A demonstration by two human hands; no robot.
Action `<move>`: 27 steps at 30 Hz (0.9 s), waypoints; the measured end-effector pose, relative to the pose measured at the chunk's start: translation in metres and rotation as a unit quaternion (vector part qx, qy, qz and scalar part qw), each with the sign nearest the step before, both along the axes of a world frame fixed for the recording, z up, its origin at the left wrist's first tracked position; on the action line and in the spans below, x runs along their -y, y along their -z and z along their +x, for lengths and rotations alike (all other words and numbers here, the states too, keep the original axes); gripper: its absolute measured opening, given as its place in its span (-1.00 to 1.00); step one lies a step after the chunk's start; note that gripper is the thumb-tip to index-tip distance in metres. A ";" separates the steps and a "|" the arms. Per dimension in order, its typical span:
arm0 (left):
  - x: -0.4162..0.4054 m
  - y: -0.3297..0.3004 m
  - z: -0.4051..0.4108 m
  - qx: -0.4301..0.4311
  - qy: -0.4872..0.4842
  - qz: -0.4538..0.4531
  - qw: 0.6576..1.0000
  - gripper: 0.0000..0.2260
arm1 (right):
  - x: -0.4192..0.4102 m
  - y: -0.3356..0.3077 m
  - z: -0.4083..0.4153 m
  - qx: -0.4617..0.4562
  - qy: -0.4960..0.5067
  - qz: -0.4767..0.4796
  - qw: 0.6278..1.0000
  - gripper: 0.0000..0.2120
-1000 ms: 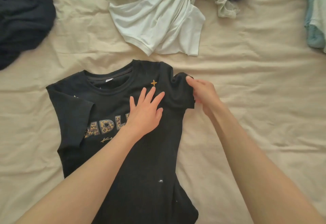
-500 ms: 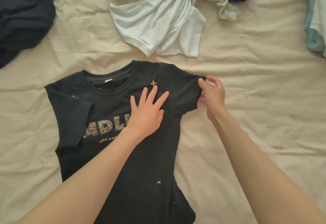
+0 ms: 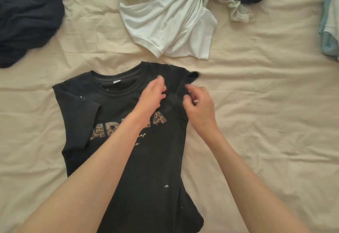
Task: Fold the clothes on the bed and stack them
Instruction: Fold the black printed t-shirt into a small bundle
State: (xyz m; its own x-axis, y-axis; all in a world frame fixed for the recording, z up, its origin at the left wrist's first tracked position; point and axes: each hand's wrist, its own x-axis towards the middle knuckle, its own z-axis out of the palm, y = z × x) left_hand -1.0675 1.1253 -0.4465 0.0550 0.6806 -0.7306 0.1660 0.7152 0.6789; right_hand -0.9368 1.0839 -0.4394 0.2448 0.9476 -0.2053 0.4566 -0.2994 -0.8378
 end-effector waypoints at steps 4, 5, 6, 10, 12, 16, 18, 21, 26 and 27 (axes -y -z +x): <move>-0.007 -0.011 -0.032 0.148 -0.135 -0.054 0.978 -0.28 | 0.021 0.007 -0.022 0.161 -0.359 -0.023 0.919 -0.65; -0.006 -0.010 -0.036 0.117 -0.111 -0.048 0.986 -0.25 | 0.026 0.011 -0.024 0.188 -0.406 -0.058 0.893 -0.62; -0.005 -0.009 -0.038 0.062 -0.078 -0.040 0.994 -0.27 | 0.030 0.015 -0.025 0.207 -0.431 -0.082 0.874 -0.59; -0.001 0.012 -0.041 -0.176 0.015 0.038 0.984 -0.75 | 0.043 0.016 -0.024 0.206 -0.421 -0.096 0.878 -0.58; -0.001 0.021 -0.044 -0.244 0.037 0.066 0.967 -0.83 | 0.050 0.017 -0.021 0.190 -0.425 -0.118 0.877 -0.57; -0.002 0.020 -0.044 -0.337 0.104 0.165 0.921 -0.85 | 0.065 0.011 -0.018 0.155 -0.358 -0.068 0.918 -0.66; 0.003 0.017 -0.042 -0.397 0.172 0.307 0.848 -0.85 | 0.069 0.011 -0.016 0.176 -0.287 0.003 0.941 -0.71; 0.019 0.020 -0.038 -0.399 0.328 0.449 0.729 -0.71 | 0.069 0.015 -0.016 0.204 -0.270 0.008 0.941 -0.64; 0.024 0.043 -0.044 -0.412 0.498 0.254 0.719 -0.55 | 0.102 0.030 -0.006 0.206 -0.326 -0.133 0.913 -0.48; 0.028 0.045 -0.045 -0.413 0.487 0.246 0.729 -0.54 | 0.114 0.029 -0.003 0.194 -0.307 -0.143 0.921 -0.47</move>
